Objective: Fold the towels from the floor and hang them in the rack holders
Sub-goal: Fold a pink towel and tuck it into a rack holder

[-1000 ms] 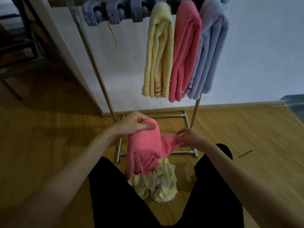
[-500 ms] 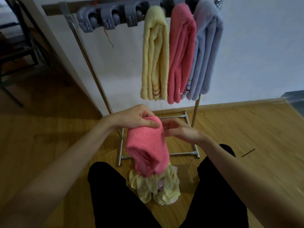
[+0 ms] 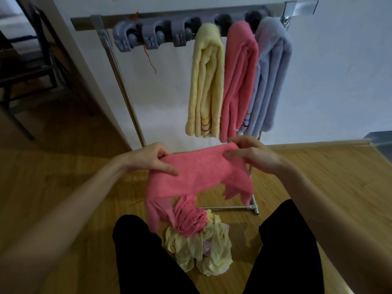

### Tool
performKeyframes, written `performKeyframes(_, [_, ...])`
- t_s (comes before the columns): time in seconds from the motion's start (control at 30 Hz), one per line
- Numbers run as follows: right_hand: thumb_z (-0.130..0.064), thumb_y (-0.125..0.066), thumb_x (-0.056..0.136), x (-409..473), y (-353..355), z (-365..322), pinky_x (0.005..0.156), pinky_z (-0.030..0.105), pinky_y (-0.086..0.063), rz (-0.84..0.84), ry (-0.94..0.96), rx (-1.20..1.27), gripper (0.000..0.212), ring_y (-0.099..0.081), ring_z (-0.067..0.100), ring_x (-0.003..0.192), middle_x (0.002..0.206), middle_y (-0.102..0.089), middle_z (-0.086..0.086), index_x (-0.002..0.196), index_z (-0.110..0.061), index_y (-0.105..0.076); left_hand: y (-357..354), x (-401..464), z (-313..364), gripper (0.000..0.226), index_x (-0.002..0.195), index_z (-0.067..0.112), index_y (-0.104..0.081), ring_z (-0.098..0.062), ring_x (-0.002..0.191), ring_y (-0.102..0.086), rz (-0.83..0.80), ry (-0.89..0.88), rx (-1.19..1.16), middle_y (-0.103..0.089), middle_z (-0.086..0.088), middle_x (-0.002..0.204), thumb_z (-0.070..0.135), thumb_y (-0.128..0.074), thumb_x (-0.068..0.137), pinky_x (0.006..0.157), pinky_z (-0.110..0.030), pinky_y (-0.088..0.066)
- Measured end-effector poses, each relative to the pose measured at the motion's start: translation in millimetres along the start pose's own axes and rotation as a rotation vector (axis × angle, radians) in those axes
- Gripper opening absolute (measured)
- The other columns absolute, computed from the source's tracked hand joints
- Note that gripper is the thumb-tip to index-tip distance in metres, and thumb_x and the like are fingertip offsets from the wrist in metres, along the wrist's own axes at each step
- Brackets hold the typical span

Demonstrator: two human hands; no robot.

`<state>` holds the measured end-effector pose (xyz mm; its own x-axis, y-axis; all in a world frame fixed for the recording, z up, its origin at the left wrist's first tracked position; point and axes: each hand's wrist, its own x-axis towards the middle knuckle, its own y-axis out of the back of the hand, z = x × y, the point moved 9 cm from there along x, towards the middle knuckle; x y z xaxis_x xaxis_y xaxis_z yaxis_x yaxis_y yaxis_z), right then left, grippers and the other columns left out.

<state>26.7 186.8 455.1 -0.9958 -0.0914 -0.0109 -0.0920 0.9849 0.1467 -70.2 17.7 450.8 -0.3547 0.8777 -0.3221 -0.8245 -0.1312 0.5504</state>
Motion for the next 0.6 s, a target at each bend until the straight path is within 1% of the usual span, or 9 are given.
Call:
performKeyframes(0.1, [0.01,-0.058,0.085,3,13,-12,0.051,0.016,-0.042,0.021,0.049,-0.093,0.026,-0.05,0.008,0.06,0.073,-0.05,0.004,0.087,-0.014,-0.048,16,-12,-5,0.037,0.106,0.016,-0.065,-0.025,0.083,-0.071,0.021,-0.018,-0.047,-0.07,-0.007,0.096,0.031,-0.076,0.074,0.069,-0.037,-0.06])
performKeyframes(0.17, [0.019,-0.053,0.084,8,10,-30,0.058,0.02,-0.049,-0.02,0.099,-0.164,0.035,-0.056,0.01,0.071,0.083,-0.055,0.006,0.097,-0.012,-0.046,28,-21,0,0.038,0.112,0.028,-0.053,-0.027,0.084,-0.07,0.021,-0.052,-0.123,-0.069,-0.007,0.098,0.03,-0.073,0.079,0.065,-0.034,-0.059])
performKeyframes(0.27, [0.024,-0.05,0.079,18,-1,-58,0.076,0.024,-0.051,-0.124,0.193,-0.382,0.038,-0.061,0.018,0.088,0.096,-0.062,0.007,0.099,-0.007,-0.059,44,-28,14,0.034,0.112,0.029,-0.051,-0.021,0.102,-0.066,0.034,-0.097,-0.169,-0.064,0.01,0.112,0.026,-0.069,0.083,0.071,-0.035,-0.059])
performKeyframes(0.33, [0.023,-0.05,0.077,24,-9,-70,0.083,0.019,-0.05,-0.192,0.188,-0.529,0.039,-0.063,0.017,0.093,0.096,-0.066,0.008,0.091,-0.007,-0.071,49,-32,27,0.017,0.101,0.032,-0.061,-0.007,0.103,-0.061,0.05,-0.127,0.033,-0.058,0.018,0.11,0.021,-0.063,0.088,0.075,-0.028,-0.057])
performKeyframes(0.4, [0.02,-0.049,0.076,33,-17,-74,0.08,0.01,-0.047,-0.247,0.159,-0.682,0.045,-0.062,0.0,0.09,0.095,-0.068,-0.003,0.088,-0.015,-0.075,51,-33,34,0.025,0.085,0.037,-0.068,-0.004,0.097,-0.057,0.053,-0.119,0.34,-0.055,0.016,0.103,0.015,-0.057,0.092,0.076,-0.024,-0.054])
performKeyframes(0.47, [0.02,-0.047,0.075,46,-21,-73,0.083,0.009,-0.046,-0.245,0.135,-0.857,0.052,-0.061,-0.008,0.093,0.099,-0.068,-0.013,0.095,-0.019,-0.075,55,-32,36,0.028,0.093,0.038,-0.071,-0.003,0.095,-0.054,0.091,-0.074,0.587,-0.055,0.013,0.106,0.018,-0.052,0.095,0.075,-0.019,-0.05])
performKeyframes(0.53, [0.018,-0.042,0.074,59,-22,-70,0.092,0.03,-0.053,-0.206,0.09,-0.988,0.061,-0.065,0.01,0.101,0.113,-0.068,-0.006,0.111,-0.022,-0.071,62,-29,41,0.027,0.116,0.032,-0.065,-0.002,0.096,-0.052,0.156,-0.074,0.729,-0.056,0.01,0.112,0.022,-0.051,0.096,0.077,-0.015,-0.046])
performKeyframes(0.57, [0.016,-0.039,0.074,63,-22,-70,0.086,0.043,-0.056,-0.181,0.051,-1.028,0.066,-0.068,0.023,0.097,0.118,-0.066,-0.001,0.118,-0.025,-0.067,68,-29,44,0.03,0.124,0.028,-0.061,-0.003,0.097,-0.052,0.197,-0.071,0.74,-0.056,0.007,0.113,0.024,-0.053,0.095,0.078,-0.016,-0.047])
performKeyframes(0.6, [0.016,-0.036,0.074,67,-19,-72,0.072,0.047,-0.059,-0.143,0.023,-1.042,0.07,-0.07,0.028,0.085,0.117,-0.064,0.003,0.122,-0.028,-0.063,75,-29,45,0.035,0.128,0.027,-0.058,-0.006,0.097,-0.053,0.243,-0.063,0.725,-0.055,0.005,0.114,0.025,-0.058,0.092,0.078,-0.017,-0.048])
